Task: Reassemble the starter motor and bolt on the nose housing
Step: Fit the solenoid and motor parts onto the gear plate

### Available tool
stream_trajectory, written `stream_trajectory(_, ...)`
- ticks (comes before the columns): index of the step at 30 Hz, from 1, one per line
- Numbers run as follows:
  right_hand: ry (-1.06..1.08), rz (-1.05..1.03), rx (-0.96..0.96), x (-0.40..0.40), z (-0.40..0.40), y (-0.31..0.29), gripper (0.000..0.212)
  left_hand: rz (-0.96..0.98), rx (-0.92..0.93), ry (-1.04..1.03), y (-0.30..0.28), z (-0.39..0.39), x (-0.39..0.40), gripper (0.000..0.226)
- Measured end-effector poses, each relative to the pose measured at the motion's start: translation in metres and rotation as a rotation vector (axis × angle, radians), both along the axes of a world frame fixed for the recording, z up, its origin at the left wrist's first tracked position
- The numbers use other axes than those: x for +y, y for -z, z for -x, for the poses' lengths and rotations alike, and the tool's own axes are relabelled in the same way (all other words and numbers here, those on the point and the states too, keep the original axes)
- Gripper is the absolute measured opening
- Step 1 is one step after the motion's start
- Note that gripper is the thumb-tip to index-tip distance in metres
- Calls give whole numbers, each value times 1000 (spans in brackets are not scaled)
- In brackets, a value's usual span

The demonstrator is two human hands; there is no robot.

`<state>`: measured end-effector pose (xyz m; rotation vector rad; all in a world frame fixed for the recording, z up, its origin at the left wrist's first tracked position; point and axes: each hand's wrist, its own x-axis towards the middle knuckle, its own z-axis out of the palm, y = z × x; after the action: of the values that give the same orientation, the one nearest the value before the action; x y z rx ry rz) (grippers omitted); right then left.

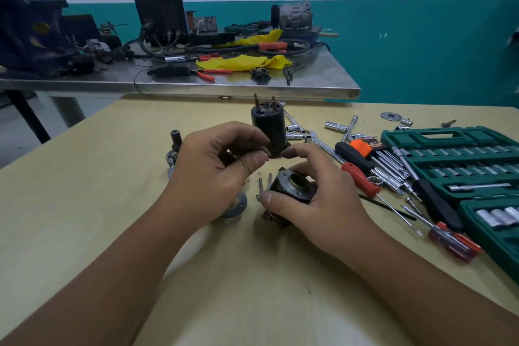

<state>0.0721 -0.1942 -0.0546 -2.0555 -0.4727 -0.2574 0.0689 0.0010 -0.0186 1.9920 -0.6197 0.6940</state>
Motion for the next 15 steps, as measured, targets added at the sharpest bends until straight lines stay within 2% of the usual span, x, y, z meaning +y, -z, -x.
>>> stream_trajectory(3, 52, 99, -32, -3, -4, 0, 60, 13, 28, 23, 2, 0, -2, 26)
stream_trajectory(6, 93, 79, -79, -7, -8, -1, 50, 47, 76, 19, 5, 0, -7, 27)
stream_trajectory(9, 101, -3, -149, -8, -8, -3, 24, 58, 72, 11, 9, -1, -10, 26)
stream_trajectory(11, 75, -170, -149, -6, -6, -7, 14, 37, 11, -6, 9, 1, -14, 25)
stream_trajectory(15, -42, -342, -4, -3, 0, -16, 19, -93, -226, -40, 8, 6, -23, 17)
